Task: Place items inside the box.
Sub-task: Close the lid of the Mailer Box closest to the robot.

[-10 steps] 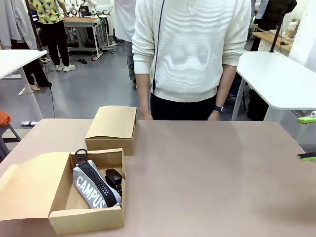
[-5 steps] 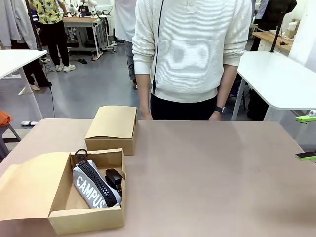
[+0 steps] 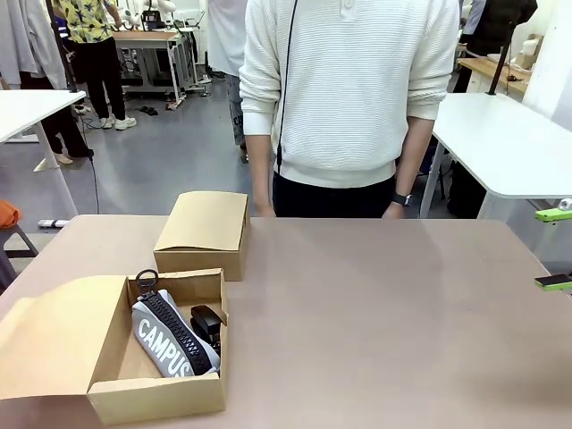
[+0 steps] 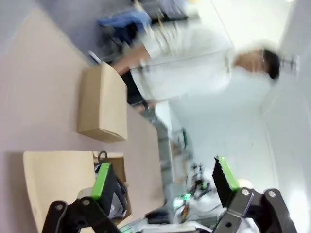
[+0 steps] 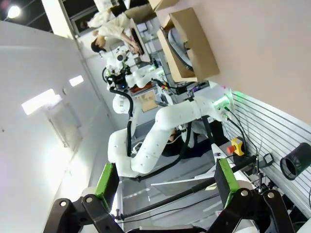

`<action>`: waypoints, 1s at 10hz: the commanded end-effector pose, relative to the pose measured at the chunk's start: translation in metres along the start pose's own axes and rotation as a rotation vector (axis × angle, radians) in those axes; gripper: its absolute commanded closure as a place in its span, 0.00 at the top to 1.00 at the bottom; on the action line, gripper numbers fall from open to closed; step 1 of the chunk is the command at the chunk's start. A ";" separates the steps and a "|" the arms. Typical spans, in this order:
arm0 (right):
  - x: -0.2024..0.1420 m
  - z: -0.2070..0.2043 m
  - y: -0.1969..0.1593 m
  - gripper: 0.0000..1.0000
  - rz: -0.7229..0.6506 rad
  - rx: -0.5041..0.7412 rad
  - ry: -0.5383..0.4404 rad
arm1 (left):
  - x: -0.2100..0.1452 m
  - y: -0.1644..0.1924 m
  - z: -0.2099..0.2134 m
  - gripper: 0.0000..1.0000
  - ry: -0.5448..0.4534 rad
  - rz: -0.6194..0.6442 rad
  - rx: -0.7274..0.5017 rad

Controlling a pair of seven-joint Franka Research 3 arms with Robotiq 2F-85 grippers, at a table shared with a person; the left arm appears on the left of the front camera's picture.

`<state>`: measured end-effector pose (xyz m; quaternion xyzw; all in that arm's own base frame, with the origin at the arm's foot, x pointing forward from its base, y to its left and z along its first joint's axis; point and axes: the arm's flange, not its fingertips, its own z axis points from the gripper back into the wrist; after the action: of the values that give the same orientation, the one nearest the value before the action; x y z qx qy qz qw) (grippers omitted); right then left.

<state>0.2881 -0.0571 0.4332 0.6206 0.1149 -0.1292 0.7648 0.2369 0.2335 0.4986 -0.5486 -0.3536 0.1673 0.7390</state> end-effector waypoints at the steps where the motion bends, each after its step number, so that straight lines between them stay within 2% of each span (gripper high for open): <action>1: -0.001 0.000 0.004 1.00 0.001 0.016 0.002 | -0.009 -0.007 -0.043 1.00 0.126 -0.637 -0.162; 2: -0.001 0.000 0.004 1.00 0.001 0.016 0.002 | -0.025 -0.004 -0.061 1.00 0.221 -0.880 -0.235; 3: -0.001 0.000 0.004 1.00 0.001 0.016 0.002 | -0.035 0.005 -0.068 1.00 0.263 -1.113 -0.258; 4: -0.001 0.000 0.004 1.00 0.001 0.016 0.002 | -0.041 0.015 -0.070 1.00 0.256 -1.354 -0.285; 6: -0.001 0.000 0.004 1.00 0.001 0.016 0.002 | -0.046 0.028 -0.066 1.00 0.260 -1.741 -0.371; 8: -0.001 0.000 0.004 1.00 0.001 0.016 0.002 | -0.053 0.043 -0.059 1.00 0.350 -1.905 -0.430; 9: -0.001 0.000 0.004 1.00 0.001 0.016 0.002 | -0.056 0.050 -0.056 1.00 0.418 -1.923 -0.424; 10: -0.001 0.000 0.004 1.00 0.001 0.016 0.002 | -0.055 0.052 -0.056 1.00 0.433 -1.937 -0.427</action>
<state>0.2883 -0.0571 0.4332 0.6213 0.1145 -0.1295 0.7643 0.2491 0.1762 0.4400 -0.2555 -0.4133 -0.5829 0.6513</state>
